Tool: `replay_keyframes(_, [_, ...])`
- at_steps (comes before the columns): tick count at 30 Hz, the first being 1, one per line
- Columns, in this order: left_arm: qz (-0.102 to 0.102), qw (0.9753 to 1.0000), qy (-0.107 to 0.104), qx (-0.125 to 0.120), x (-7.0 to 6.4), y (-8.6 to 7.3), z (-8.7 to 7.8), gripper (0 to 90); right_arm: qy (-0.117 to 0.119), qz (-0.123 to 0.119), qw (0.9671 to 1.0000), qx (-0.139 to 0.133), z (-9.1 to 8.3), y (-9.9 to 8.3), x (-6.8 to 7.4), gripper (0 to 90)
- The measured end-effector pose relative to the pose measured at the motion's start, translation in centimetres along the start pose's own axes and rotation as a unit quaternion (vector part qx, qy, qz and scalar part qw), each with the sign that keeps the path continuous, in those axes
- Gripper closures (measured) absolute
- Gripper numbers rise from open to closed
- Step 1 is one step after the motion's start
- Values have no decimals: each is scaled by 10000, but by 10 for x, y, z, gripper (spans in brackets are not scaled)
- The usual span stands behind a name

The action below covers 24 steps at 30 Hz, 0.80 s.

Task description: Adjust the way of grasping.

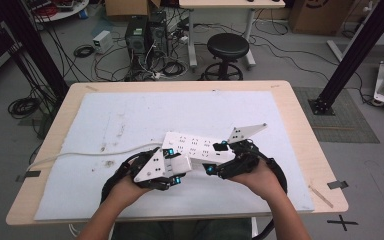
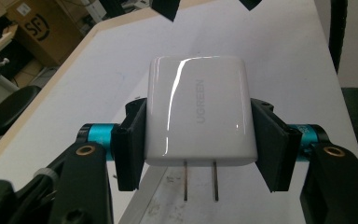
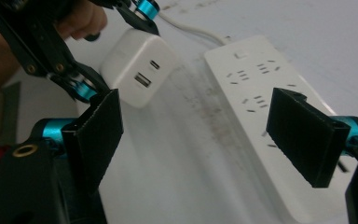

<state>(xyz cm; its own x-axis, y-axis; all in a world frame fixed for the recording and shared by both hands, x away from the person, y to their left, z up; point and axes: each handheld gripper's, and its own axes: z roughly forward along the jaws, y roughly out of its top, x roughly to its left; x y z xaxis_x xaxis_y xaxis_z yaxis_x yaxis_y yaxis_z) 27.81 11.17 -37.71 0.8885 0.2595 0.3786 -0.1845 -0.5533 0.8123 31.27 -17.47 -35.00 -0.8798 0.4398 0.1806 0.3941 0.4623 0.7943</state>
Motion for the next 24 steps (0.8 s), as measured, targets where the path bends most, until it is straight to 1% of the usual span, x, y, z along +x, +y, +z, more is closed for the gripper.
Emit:
replay_keyframes(1, [66,10000,45,-7,-2,1,0,425,81,82,9999,-30,2,0,1,189])
replay_keyframes(2, [66,10000,45,-7,-2,1,0,425,174,156,9997,-68,4,-1,1,189])
replay_keyframes(3, [117,9999,102,-7,-4,2,1,425,174,156,9997,-68,4,-1,1,189])
replay_keyframes(4, [117,9999,102,-7,-4,2,1,425,174,156,9997,-68,4,-1,1,189])
replay_keyframes(5, [231,9995,195,-61,-10,4,2,425,505,472,9973,-229,9,-3,2,189])
replay_keyframes(6, [231,9995,195,-61,-10,4,2,425,505,472,9973,-229,9,-3,2,189])
replay_keyframes(7, [273,9993,238,-113,-13,5,4,425,644,666,9951,-332,13,-5,2,189])
replay_keyframes(8, [273,9993,238,-113,-13,5,4,425,644,666,9951,-332,13,-5,2,189])
replay_keyframes(9, [293,9991,276,-138,-16,6,4,425,782,879,9922,-422,17,-7,2,189])
replay_keyframes(10, [317,9989,320,-163,-17,7,5,425,782,879,9922,-422,17,-7,2,189])
replay_keyframes(11, [317,9989,320,-163,-17,7,5,425,782,879,9922,-422,17,-7,2,189])
replay_keyframes(12, [378,9984,390,-163,-21,9,7,425,933,1038,9890,-498,22,-9,3,189])
replay_keyframes(13, [396,9984,369,-166,-21,9,8,425,964,1089,9881,-494,24,-9,3,190])
replay_keyframes(14, [396,9984,369,-166,-21,9,8,425,964,1089,9881,-494,24,-9,3,190])
replay_keyframes(15, [499,9975,461,-172,-23,10,8,425,1053,1172,9861,-526,27,-10,4,192])
replay_keyframes(16, [484,9977,424,-198,-24,10,9,425,1083,1232,9849,-552,28,-10,4,194])
replay_keyframes(17, [484,9977,424,-198,-24,10,9,425,1083,1232,9849,-552,28,-10,4,194])
replay_keyframes(18, [484,9977,424,-198,-24,10,9,425,1146,1281,9835,-557,29,-10,3,194])
replay_keyframes(19, [618,9965,506,-245,-26,12,9,425,1231,1382,9810,-574,31,-11,3,217])
replay_keyframes(20, [676,9958,566,-243,-27,12,9,425,1269,1401,9803,-573,32,-12,3,221])
replay_keyframes(21, [700,9954,603,-251,-28,13,9,425,1331,1415,9794,-560,33,-13,3,233])
replay_keyframes(23, [700,9954,603,-251,-28,13,9,425,1346,1433,9788,-570,34,-13,3,233])
replay_keyframes(24, [786,9947,628,-227,-29,14,9,425,1455,1481,9763,-605,36,-14,3,267])
